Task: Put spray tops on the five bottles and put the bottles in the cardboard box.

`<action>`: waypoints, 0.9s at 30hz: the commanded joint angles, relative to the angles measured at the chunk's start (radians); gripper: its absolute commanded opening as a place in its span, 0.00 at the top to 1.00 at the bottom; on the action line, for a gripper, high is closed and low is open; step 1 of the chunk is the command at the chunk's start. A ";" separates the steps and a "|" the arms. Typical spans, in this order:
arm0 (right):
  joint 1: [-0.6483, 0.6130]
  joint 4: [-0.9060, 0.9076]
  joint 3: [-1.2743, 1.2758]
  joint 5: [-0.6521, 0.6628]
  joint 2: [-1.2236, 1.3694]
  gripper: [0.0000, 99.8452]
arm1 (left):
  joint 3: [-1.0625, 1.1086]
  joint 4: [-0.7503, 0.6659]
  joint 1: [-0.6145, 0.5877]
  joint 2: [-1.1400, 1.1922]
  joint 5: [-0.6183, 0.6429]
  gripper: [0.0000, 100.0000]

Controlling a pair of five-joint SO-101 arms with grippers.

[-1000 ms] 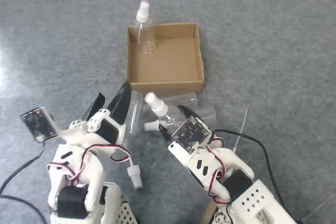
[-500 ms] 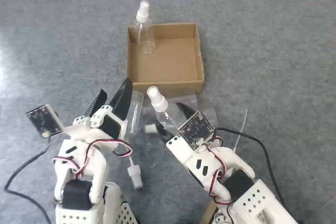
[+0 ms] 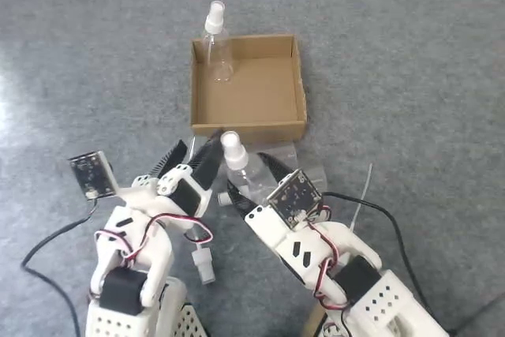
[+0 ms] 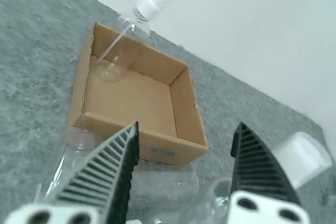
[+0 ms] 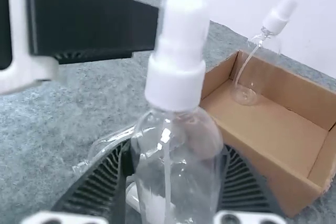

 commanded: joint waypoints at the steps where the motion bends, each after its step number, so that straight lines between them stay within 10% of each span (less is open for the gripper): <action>1: -0.013 -0.031 -0.064 -0.006 -0.022 0.89 | 0.019 -0.029 0.066 -0.017 -0.061 0.73; 27: 0.053 -0.022 -0.020 0.002 -0.021 0.89 | 0.001 -0.051 -0.026 -0.018 -0.071 0.73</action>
